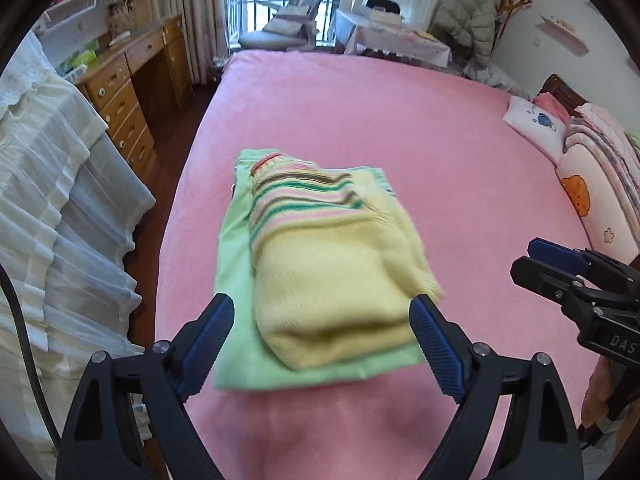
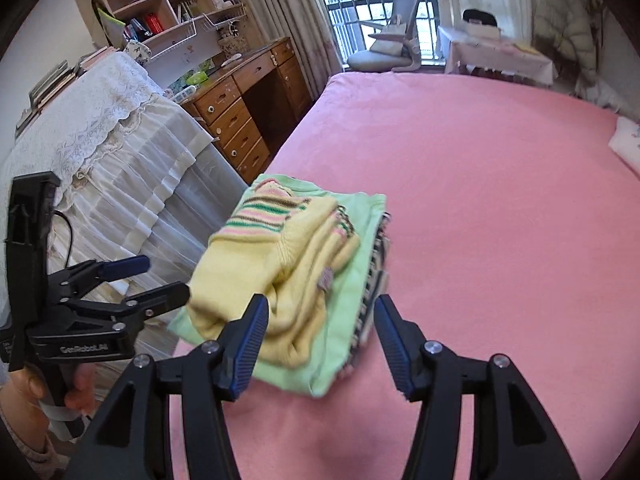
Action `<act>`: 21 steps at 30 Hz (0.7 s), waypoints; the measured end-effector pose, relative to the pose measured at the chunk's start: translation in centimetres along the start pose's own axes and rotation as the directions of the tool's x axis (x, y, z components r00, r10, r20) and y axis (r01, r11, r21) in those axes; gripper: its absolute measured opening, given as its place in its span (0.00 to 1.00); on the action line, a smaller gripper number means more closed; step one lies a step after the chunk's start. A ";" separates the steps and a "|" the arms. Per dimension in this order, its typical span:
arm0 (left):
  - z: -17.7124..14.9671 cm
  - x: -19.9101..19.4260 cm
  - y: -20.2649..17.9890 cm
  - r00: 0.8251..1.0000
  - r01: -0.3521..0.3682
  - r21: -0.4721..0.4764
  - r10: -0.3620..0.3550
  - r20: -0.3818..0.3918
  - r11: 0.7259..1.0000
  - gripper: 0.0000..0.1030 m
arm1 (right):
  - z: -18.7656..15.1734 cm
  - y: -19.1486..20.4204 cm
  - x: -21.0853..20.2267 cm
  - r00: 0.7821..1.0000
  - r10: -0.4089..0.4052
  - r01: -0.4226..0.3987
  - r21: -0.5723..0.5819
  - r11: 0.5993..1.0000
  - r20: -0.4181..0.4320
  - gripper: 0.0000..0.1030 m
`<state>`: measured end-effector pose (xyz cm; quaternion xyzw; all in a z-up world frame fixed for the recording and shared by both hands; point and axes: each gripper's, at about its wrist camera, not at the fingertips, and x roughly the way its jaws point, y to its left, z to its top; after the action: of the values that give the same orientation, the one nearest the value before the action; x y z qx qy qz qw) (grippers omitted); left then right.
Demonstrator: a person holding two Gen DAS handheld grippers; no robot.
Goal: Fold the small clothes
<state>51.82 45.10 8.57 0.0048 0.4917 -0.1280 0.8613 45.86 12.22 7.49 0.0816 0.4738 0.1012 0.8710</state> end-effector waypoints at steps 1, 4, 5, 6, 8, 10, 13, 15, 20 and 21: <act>-0.8 -1.0 -0.7 1.000 -0.002 -0.001 0.002 0.008 1.000 0.86 | -0.6 -0.1 -0.9 1.000 -0.010 0.010 -0.004 1.000 0.005 0.54; -3.5 -4.4 -3.4 0.999 0.012 -0.019 -0.012 0.039 1.000 0.86 | -3.2 -0.5 -4.6 0.999 -0.047 0.047 -0.009 0.999 0.021 0.54; -4.6 -5.7 -4.3 0.999 0.019 -0.042 -0.017 0.046 0.999 0.89 | -4.1 -0.6 -5.8 0.998 -0.053 0.053 -0.005 0.999 0.023 0.54; -5.4 -6.6 -5.0 0.999 0.021 -0.057 -0.019 0.048 0.998 0.91 | -5.1 -0.9 -7.5 0.998 -0.053 0.053 0.005 0.999 0.018 0.54; -7.3 -8.7 -6.9 0.998 0.044 -0.080 -0.040 0.048 0.996 0.92 | -6.2 -1.3 -9.8 0.999 -0.049 0.049 0.020 0.999 0.012 0.54; -9.1 -11.0 -9.1 0.997 0.064 -0.086 -0.060 0.049 0.994 0.92 | -7.8 -2.0 -12.7 0.999 -0.034 0.034 0.040 0.999 0.007 0.54; -11.3 -14.0 -13.0 0.997 0.045 -0.070 -0.040 0.068 0.997 0.98 | -9.9 -2.9 -16.5 1.000 -0.018 0.018 0.035 0.999 0.003 0.57; -12.5 -15.7 -15.7 0.996 -0.018 -0.056 0.023 0.091 0.998 0.99 | -10.9 -3.4 -18.6 1.000 -0.015 0.015 0.024 1.000 0.011 0.59; -14.8 -19.4 -22.3 0.986 -0.099 -0.077 0.108 0.130 0.992 0.99 | -13.2 -5.3 -23.8 0.998 -0.037 0.039 -0.037 0.999 0.048 0.61; -15.0 -19.7 -23.5 0.984 -0.108 -0.086 0.118 0.130 0.990 0.99 | -13.8 -5.9 -24.8 0.997 -0.050 0.053 -0.052 0.997 0.055 0.61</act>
<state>24.30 28.62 20.28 -0.0099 0.4361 -0.0594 0.8979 21.69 0.87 18.76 0.0486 0.4492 0.0891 0.8877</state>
